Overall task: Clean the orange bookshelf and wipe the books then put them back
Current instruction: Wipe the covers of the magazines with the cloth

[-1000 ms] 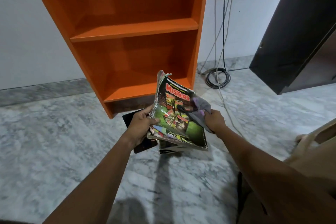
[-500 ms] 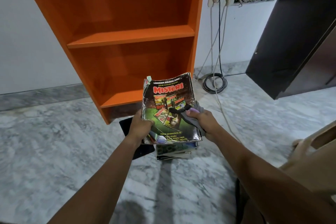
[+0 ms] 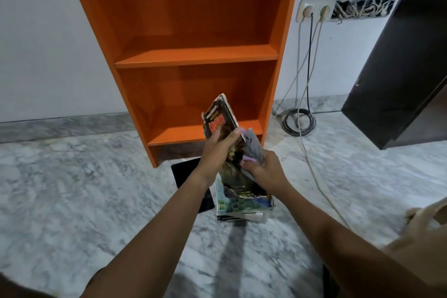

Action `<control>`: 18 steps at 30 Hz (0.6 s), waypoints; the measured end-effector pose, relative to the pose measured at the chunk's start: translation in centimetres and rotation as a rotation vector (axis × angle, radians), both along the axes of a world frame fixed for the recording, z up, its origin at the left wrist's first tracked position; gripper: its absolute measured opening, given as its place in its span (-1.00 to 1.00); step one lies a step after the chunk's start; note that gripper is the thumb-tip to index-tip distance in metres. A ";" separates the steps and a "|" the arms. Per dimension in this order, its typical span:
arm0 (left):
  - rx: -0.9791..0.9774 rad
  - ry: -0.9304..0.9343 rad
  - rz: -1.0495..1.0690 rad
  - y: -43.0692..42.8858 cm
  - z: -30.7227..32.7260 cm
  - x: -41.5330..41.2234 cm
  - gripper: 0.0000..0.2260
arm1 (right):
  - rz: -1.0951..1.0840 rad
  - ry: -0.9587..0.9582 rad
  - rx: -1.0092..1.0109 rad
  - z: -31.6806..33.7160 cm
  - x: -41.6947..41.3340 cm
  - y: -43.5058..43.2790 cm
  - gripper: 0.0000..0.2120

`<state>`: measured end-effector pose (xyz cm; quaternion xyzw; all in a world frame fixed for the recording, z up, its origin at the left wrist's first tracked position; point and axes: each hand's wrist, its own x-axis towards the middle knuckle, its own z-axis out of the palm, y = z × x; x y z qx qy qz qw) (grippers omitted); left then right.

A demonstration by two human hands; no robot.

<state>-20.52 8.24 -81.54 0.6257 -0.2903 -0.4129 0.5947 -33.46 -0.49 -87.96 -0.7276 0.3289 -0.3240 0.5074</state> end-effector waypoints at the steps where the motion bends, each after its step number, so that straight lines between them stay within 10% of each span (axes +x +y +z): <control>1: -0.024 0.032 0.003 -0.3 0.3 -0.1 -0.58 | -0.015 0.049 -0.067 -0.4 0.2 0.4 -0.90; 12: -0.103 0.142 0.185 -0.1 -0.9 0.3 -0.82 | 0.064 0.127 -0.533 -0.8 1.0 2.9 -0.68; 18: -0.113 0.345 0.180 -0.7 -1.3 -0.5 -0.74 | -0.100 0.223 -0.377 -0.5 1.7 1.1 -0.72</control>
